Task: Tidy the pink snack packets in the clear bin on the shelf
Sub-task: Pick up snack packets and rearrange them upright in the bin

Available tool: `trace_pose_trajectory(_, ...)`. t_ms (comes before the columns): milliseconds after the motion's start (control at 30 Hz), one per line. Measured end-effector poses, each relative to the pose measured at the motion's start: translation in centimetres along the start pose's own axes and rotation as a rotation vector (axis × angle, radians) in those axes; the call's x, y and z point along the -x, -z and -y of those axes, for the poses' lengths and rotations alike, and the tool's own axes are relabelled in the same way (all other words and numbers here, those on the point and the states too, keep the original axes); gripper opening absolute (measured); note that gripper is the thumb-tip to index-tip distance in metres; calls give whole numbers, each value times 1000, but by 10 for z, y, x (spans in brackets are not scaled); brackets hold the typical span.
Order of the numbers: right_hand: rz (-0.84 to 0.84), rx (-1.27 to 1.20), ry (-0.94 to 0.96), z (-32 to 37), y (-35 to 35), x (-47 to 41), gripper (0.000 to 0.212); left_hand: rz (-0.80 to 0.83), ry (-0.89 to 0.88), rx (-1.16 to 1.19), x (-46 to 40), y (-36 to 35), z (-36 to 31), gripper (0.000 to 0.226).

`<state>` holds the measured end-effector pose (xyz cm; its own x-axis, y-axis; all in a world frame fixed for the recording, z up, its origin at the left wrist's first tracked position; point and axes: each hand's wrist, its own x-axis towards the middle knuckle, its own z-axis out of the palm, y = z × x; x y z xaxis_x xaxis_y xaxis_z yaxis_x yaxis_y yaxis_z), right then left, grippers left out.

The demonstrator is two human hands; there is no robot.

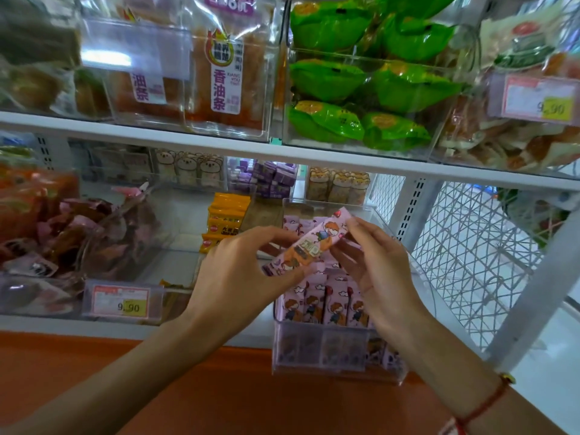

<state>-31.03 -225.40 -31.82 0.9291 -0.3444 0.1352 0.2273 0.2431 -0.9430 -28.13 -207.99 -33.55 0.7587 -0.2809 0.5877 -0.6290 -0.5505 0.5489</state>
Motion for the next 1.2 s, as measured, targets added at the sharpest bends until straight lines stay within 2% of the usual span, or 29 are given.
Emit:
trace_pose_trajectory(100, 145, 75, -28, -1, 1, -2, 38, -18, 36, 125, 1, -2, -1, 51)
trace_pose_trajectory(167, 259, 80, -59, -3, 1, -3, 34, -1, 71, 223, 2, -5, -2, 53)
trace_pose_trajectory(233, 302, 129, -65, -6, 2, -2, 35, 45, 82, 284, 2, -8, -4, 54)
trace_pose_trajectory(300, 283, 184, -44, -7, 2, -3, 46, 62, 78, 256, 2, -10, -6, 60)
trace_pose_trajectory(400, 226, 165, -8, -5, 0, -3, 47, 29, 34, 180, 0, -8, -7, 61)
trace_pose_trajectory(533, 116, 170, 3, -7, 0, -5, 53, 116, 1, 214, -2, -7, -7, 68)
trace_pose_trajectory(633, 148, 118, -62, -3, 0, -7, 59, 185, 93, 453, -3, -3, -10, 60)
trace_pose_trajectory(700, 207, 79, -119, 2, -1, -6, 52, 222, 214, 640, -5, 2, -12, 38)
trace_pose_trajectory(767, 200, 90, -165, 5, -2, -8, 40, 259, 339, 704, -7, 7, -16, 17)
trace_pose_trajectory(900, 151, 118, -230, 3, -4, -6, 30, 317, 448, 681, -6, 8, -16, 29)
trace_pose_trajectory(967, 152, 126, -217, 2, -5, -5, 30, 339, 397, 653, -4, 7, -15, 29)
trace_pose_trajectory(1033, 171, 114, -169, 2, -7, -4, 33, 302, 326, 656, -2, 8, -15, 14)
trace_pose_trajectory(1067, 192, 83, -129, 3, -7, -4, 31, 257, 270, 621, -1, 9, -14, 17)
trace_pose_trajectory(1133, 260, -27, -42, 5, -8, -4, 27, 129, 116, 406, 0, 12, -11, 39)
trace_pose_trajectory(1200, 343, -85, 24, 9, -8, -2, 35, 23, -9, 232, 0, 15, -11, 46)
